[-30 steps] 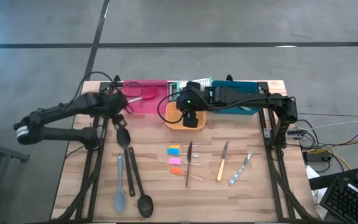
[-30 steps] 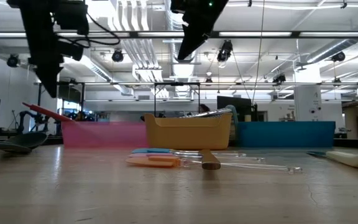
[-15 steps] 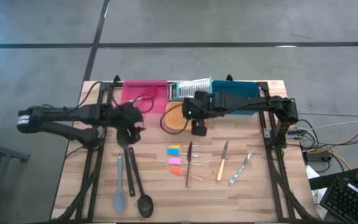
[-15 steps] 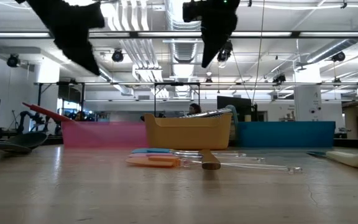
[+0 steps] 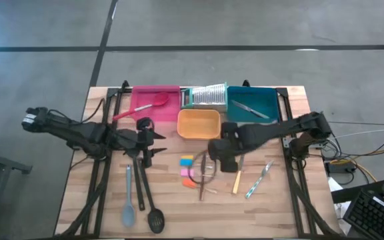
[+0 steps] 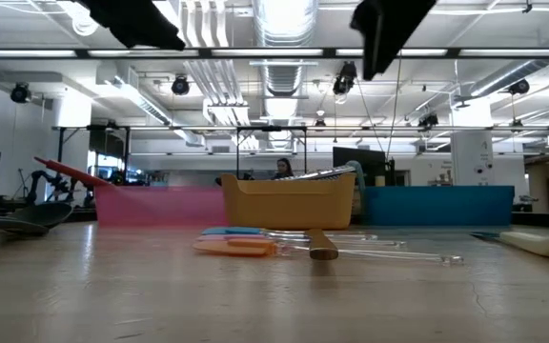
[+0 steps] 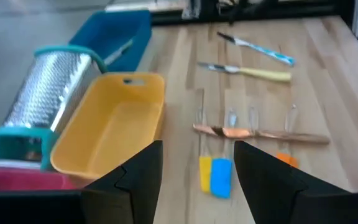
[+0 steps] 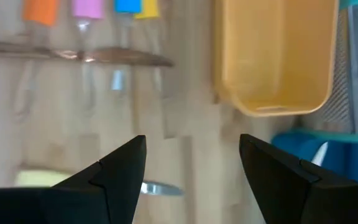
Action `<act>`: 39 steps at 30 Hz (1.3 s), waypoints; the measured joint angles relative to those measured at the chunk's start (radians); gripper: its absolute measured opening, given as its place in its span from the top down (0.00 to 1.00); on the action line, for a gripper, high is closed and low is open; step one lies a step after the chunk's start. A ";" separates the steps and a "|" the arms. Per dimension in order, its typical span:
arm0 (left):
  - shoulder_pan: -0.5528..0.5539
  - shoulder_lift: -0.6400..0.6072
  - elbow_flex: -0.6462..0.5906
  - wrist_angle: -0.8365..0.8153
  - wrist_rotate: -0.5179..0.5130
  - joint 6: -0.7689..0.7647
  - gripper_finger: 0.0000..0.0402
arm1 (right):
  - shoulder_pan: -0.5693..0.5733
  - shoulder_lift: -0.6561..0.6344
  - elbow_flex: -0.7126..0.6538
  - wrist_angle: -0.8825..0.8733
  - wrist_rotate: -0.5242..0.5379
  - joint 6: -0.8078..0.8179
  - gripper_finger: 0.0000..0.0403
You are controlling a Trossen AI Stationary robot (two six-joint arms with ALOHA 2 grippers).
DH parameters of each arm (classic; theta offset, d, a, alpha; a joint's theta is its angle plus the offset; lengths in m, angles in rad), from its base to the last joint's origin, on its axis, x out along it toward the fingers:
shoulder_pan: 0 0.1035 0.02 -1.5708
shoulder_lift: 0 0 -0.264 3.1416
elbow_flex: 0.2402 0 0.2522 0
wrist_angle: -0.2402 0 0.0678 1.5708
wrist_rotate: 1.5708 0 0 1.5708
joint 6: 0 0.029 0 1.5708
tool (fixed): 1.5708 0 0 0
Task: Pick & Place Kitchen Items
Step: Put the gold knife into the blue bin
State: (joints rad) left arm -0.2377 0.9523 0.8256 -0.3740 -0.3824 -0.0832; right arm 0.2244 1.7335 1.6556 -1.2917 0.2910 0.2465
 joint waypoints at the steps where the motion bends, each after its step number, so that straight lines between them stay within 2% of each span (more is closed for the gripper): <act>1: -0.005 0.000 -0.006 0.027 -0.008 0.009 0.50 | 0.020 -0.015 -0.022 0.015 0.001 0.021 0.37; 4: -0.007 -0.001 -0.031 0.115 -0.012 0.052 0.50 | 0.082 -0.059 -0.101 0.124 0.005 0.007 0.38; 10: -0.007 -0.002 -0.092 0.273 -0.011 0.086 0.50 | 0.163 -0.100 -0.264 0.381 0.013 -0.237 0.41; 15: -0.007 -0.002 -0.157 0.369 -0.010 0.101 0.50 | 0.179 -0.084 -0.365 0.428 0.020 -0.499 0.44; 17: -0.007 -0.005 -0.170 0.393 -0.010 0.136 0.50 | 0.180 -0.076 -0.389 0.433 0.020 -0.558 0.45; 24: -0.007 -0.021 -0.177 0.408 -0.009 0.157 0.50 | 0.179 -0.047 -0.396 0.591 0.023 -0.582 0.48; 34: -0.007 -0.017 -0.177 0.382 -0.009 0.152 0.50 | 0.177 0.047 -0.335 0.645 0.013 -0.669 0.44; 39: -0.007 -0.016 -0.179 0.376 -0.009 0.152 0.50 | 0.177 0.093 -0.298 0.652 -0.083 -0.668 0.43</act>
State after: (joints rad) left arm -0.2443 0.9360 0.6469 0.0022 -0.3912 0.0684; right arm 0.4011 1.8261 1.3576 -0.6392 0.2079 -0.4220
